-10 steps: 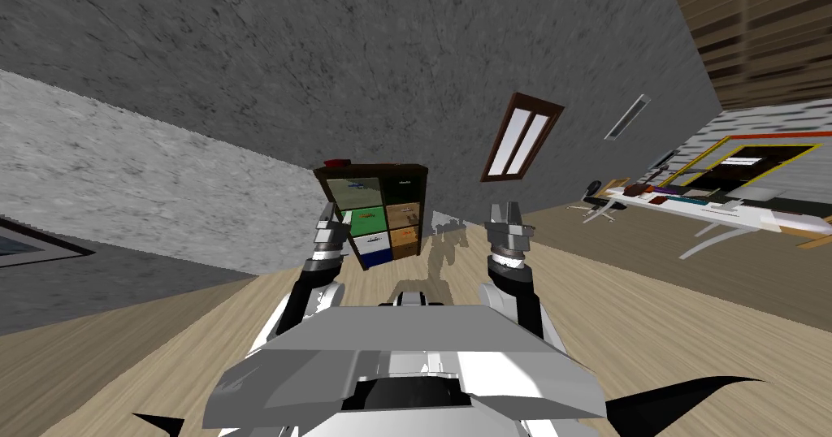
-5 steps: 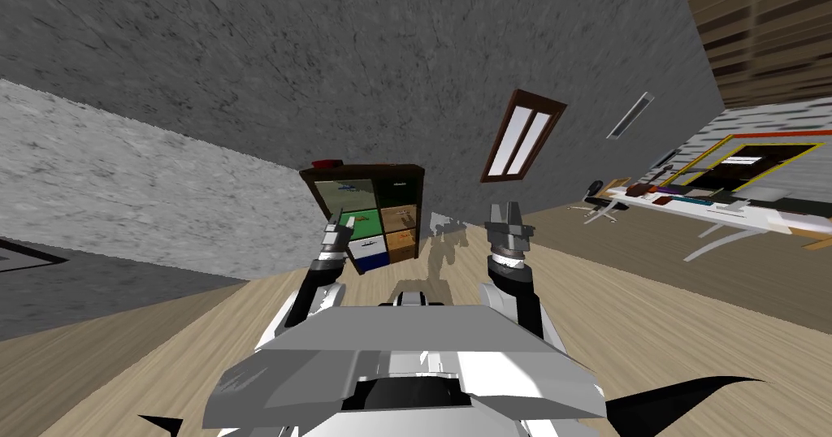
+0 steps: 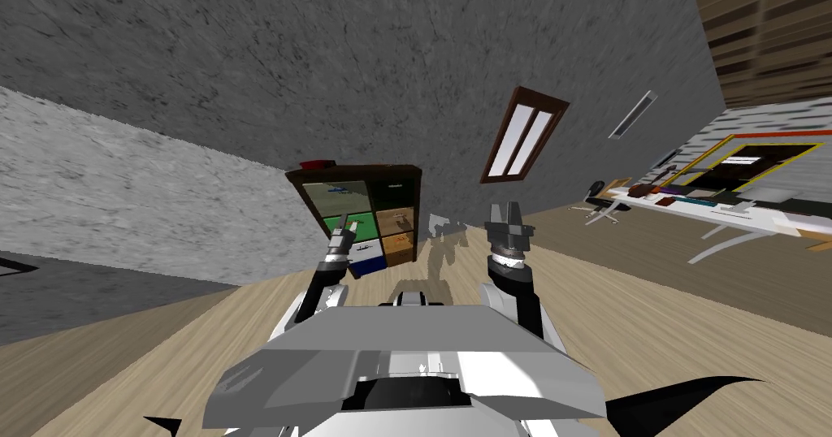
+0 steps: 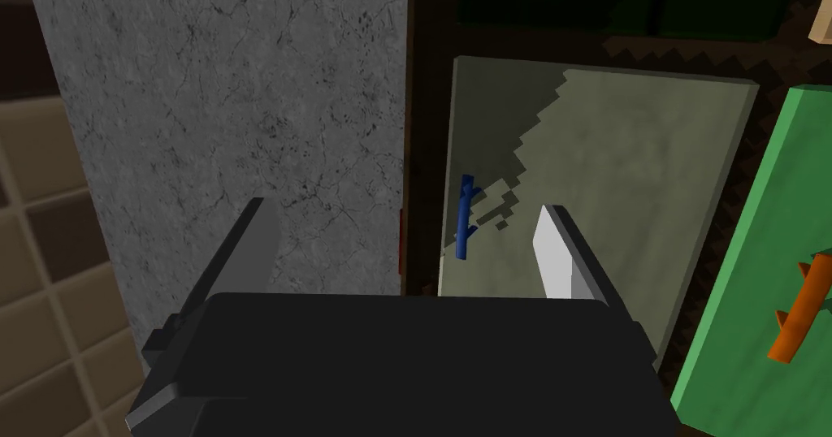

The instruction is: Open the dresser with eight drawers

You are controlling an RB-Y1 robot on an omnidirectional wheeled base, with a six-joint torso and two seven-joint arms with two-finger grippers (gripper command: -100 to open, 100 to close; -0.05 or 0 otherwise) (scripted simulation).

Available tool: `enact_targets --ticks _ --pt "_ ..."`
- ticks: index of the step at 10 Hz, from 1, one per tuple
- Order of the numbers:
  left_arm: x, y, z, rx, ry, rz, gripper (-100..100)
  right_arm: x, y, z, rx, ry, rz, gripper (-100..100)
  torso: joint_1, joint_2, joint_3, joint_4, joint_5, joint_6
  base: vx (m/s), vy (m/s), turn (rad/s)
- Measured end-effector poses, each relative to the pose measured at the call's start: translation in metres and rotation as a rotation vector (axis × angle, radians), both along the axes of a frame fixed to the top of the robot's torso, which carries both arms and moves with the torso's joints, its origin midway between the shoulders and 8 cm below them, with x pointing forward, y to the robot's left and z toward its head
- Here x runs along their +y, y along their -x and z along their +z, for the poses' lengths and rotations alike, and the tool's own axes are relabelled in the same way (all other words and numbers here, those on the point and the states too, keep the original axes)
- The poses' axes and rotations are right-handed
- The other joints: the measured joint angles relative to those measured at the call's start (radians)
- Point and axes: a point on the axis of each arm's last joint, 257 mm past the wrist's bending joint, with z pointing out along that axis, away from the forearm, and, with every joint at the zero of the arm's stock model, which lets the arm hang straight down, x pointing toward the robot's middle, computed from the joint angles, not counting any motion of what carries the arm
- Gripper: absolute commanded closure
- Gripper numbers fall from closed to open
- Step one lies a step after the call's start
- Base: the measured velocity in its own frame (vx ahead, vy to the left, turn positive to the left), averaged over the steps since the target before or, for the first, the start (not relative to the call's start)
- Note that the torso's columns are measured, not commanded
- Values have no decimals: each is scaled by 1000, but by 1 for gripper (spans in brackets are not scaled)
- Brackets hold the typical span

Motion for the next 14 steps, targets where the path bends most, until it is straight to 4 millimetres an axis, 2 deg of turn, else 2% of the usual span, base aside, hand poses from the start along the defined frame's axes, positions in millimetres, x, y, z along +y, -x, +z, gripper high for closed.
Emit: enact_targets --ticks 14 --pt "21 -28 -103 185 -47 45 -100 0 0 0 0 0 0 0 0 0 0 0 0 0 78 -48 -4"
